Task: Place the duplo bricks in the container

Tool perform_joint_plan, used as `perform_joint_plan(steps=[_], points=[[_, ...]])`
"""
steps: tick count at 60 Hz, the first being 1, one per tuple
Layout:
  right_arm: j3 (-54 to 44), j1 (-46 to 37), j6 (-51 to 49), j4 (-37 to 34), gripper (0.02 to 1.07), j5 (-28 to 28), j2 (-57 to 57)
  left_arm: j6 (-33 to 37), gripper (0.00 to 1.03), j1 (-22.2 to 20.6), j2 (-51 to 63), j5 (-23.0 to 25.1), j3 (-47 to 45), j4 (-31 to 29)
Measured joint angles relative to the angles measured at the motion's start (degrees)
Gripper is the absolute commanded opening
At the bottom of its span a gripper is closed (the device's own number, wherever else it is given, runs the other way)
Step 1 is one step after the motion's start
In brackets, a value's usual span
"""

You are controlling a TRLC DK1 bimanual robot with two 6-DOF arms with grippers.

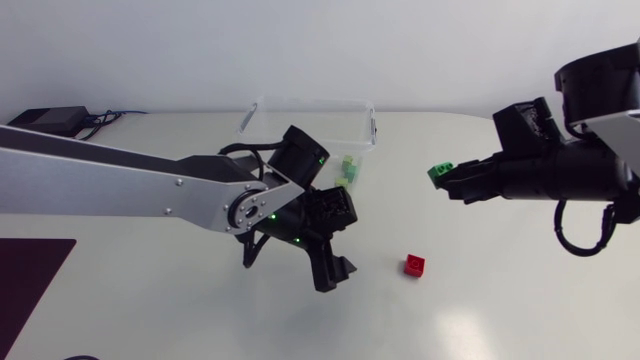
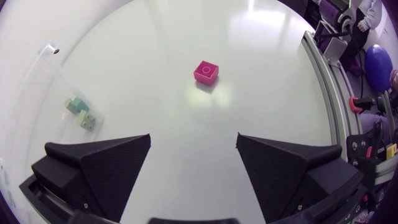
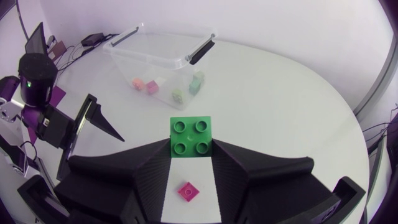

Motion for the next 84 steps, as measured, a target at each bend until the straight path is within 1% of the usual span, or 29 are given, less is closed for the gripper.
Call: perform_joint_plan(steps=[4, 14, 30, 46, 67, 84], points=[[0.00, -1.53, 0.44, 0.02, 0.25, -1.09, -1.05, 0.76, 0.96, -0.85, 1.38, 0.09, 1.14, -0.17], [-0.02, -3.63, 1.25, 0.04, 0.25, -2.64, -4.46, 2.86, 0.96, -3.30, 4.87, 0.55, 5.90, -3.28], [-0.48, -4.46, 2.80, 0.02, 0.25, -3.91, -8.26, 5.14, 0.96, -5.68, 11.06, 1.05, 16.04, -10.80], [-1.88, -6.58, 4.09, 0.02, 0.25, -6.49, -10.64, 6.25, 0.96, -7.65, 17.00, 1.07, 23.17, -13.73], [-2.67, -7.80, 4.09, -0.02, 0.25, -7.96, -11.23, 7.10, 0.95, -7.78, 22.08, 1.05, 28.85, -15.41], [-2.69, -7.80, 4.09, -0.04, 0.25, -8.17, -11.23, 7.30, 0.94, -7.82, 26.36, 1.05, 35.41, -19.54]])
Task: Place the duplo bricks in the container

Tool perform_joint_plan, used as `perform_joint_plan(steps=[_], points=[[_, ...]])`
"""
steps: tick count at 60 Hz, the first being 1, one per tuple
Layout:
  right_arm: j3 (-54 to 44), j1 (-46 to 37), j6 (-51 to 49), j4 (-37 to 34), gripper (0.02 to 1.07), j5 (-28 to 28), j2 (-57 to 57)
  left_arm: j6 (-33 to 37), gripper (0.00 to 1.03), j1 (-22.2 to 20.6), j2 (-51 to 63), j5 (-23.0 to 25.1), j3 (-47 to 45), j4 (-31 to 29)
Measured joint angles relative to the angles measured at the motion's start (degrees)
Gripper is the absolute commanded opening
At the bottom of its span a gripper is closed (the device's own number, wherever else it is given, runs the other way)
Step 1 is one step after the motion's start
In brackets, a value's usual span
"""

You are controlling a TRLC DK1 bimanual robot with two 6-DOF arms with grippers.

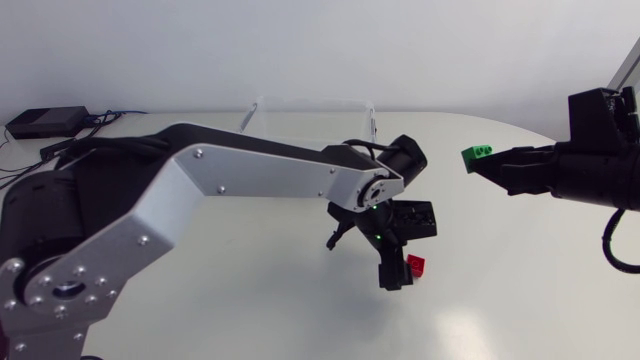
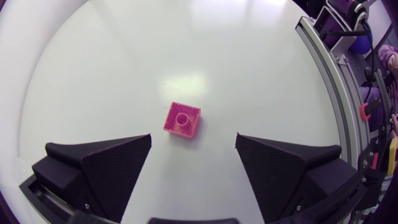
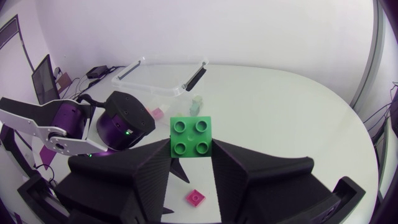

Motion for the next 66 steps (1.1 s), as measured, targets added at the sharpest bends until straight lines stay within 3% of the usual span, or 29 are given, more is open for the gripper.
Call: perform_joint_plan(steps=[66], points=[[0.00, 0.02, 0.22, -1.68, 0.25, -0.26, -1.92, 1.51, 0.93, -1.92, 7.98, -3.76, 10.69, -6.21]])
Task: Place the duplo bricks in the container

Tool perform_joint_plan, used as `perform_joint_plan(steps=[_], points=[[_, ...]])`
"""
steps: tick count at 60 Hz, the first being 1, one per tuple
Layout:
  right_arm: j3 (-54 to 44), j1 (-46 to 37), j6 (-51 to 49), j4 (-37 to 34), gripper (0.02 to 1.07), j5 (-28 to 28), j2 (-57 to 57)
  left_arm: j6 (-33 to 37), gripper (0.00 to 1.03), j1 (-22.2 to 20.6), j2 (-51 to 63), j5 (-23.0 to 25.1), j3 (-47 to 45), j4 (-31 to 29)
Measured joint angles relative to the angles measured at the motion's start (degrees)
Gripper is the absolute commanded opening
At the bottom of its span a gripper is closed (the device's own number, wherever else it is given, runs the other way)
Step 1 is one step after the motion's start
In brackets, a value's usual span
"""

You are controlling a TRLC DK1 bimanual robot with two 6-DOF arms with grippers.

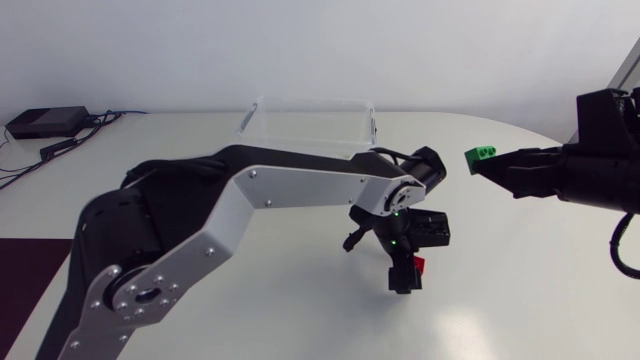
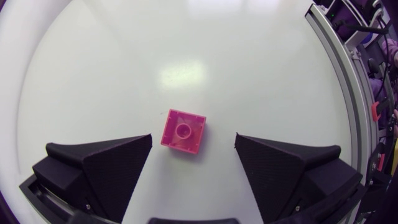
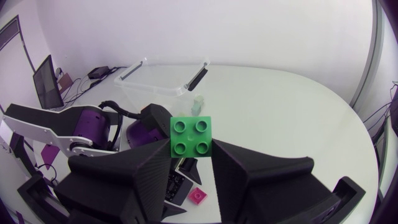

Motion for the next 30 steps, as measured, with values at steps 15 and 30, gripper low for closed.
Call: perform_joint_plan(steps=[15, 30], points=[[0.00, 0.00, 0.00, -0.04, 0.25, -0.13, 0.00, 0.00, 0.76, -0.31, 1.05, -0.85, 2.27, -1.84], [0.00, 0.00, 0.20, -1.05, 0.25, -0.44, -0.66, 0.00, 0.26, -0.31, 3.26, -0.98, 5.05, -4.52]])
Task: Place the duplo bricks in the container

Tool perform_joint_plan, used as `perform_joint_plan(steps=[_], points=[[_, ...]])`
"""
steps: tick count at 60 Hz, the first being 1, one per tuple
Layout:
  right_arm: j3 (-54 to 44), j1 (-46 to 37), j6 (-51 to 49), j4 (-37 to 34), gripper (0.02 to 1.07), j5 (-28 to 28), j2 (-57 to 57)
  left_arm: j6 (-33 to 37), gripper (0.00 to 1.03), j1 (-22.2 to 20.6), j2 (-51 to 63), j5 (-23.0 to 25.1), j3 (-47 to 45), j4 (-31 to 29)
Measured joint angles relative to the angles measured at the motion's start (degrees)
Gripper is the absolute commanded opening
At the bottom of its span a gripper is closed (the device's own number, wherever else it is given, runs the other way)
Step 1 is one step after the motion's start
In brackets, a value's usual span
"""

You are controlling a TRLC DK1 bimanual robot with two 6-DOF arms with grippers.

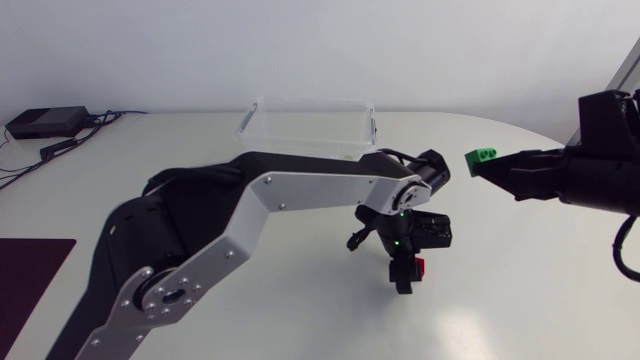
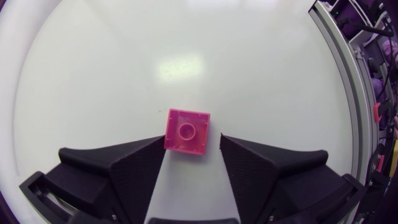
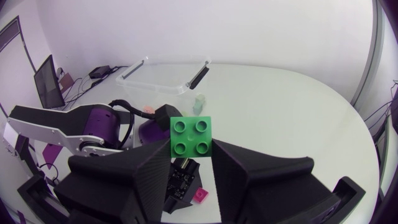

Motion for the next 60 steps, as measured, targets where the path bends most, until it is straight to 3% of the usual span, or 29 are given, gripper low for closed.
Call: perform_joint_plan(steps=[22, 33, 47, 60], points=[[0.20, 0.00, 0.50, -0.46, 0.25, -0.15, -0.35, 0.00, 0.20, 0.00, 0.04, -0.02, -0.39, 0.52], [2.34, 0.00, 1.38, -0.92, 0.25, -0.13, -0.35, 0.00, 0.20, 1.18, -6.03, 0.15, -9.09, 2.21], [6.32, 1.51, 3.04, -1.11, 0.25, 0.98, 1.77, -0.02, 0.20, 7.78, -22.75, 0.87, -21.22, 3.96], [10.62, 5.90, 4.00, -0.17, 0.25, 3.41, 7.04, -1.18, 0.20, 16.98, -35.69, 5.70, -26.23, 4.79]])
